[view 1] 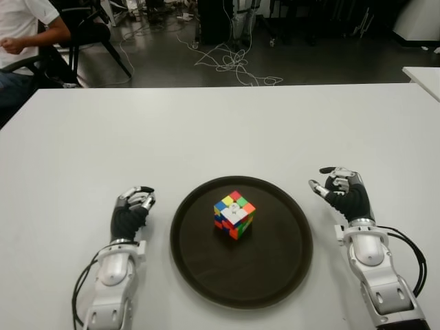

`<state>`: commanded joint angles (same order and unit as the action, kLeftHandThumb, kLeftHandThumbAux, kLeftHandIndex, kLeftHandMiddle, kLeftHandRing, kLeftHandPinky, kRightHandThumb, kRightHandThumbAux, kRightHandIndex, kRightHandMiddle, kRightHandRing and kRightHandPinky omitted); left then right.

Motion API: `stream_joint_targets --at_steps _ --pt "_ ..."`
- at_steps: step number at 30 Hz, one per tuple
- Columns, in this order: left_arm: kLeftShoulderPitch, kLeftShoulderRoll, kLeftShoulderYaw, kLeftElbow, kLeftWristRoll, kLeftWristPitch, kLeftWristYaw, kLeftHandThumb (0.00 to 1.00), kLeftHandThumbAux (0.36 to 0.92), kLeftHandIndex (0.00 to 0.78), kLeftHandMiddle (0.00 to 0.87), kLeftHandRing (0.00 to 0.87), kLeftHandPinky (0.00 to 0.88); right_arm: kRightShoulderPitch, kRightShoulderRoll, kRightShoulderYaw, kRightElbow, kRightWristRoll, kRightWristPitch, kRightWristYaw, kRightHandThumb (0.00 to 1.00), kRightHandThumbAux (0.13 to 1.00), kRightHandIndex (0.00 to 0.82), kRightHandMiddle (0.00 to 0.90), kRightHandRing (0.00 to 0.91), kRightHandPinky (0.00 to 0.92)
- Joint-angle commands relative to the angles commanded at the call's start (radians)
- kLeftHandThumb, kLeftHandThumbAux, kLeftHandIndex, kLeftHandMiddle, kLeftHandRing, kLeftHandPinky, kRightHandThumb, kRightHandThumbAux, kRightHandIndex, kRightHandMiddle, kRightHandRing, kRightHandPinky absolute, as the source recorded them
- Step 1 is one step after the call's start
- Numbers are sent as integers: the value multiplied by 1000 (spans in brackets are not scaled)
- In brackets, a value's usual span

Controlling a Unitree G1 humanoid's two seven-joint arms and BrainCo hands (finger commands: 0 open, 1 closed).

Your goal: Pick up the Rubik's Cube and put it in the plate

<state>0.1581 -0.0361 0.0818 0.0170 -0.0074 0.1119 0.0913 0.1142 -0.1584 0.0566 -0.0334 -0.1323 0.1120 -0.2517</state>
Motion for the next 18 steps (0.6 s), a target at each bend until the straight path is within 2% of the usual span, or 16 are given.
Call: stream_joint_targets --at_steps 8,18 --pt "0 -3 3 2 -4 -4 2 710 704 444 826 832 826 0 6 -6 -2 10 4 3 270 789 738 861 865 861" --pt "-3 -3 7 10 -8 -8 -1 711 703 444 831 839 834 -4 16 -8 -7 3 23 -12 287 795 740 861 867 865"
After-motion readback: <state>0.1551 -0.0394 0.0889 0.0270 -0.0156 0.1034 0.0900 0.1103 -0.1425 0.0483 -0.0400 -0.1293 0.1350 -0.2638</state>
